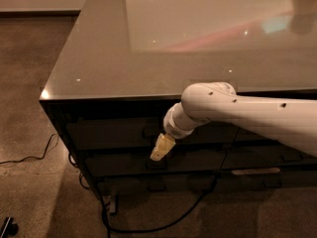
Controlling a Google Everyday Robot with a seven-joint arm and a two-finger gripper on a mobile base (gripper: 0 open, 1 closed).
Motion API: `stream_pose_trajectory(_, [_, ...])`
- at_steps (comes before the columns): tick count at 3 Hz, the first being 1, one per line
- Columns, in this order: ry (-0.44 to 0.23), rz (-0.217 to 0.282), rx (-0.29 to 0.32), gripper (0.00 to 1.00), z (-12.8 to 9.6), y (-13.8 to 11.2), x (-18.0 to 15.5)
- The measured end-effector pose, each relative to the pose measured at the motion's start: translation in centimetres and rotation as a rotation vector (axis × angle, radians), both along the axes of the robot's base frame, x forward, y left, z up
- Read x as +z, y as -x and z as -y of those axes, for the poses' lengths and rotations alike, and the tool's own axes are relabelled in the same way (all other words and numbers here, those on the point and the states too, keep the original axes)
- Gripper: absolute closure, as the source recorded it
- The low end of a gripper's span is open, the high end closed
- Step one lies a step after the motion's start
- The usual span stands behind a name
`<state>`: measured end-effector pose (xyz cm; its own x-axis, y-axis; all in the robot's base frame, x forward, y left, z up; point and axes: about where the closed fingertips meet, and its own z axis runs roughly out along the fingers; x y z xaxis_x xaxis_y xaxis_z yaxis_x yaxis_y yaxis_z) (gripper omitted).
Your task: Open top drawer
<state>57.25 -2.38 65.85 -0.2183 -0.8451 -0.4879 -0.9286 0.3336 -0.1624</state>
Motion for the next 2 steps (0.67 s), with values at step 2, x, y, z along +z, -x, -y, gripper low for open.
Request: stream_pose_trajectory(2, [0.020, -0.044, 0.031, 0.18, -0.54, 0.34, -2.19])
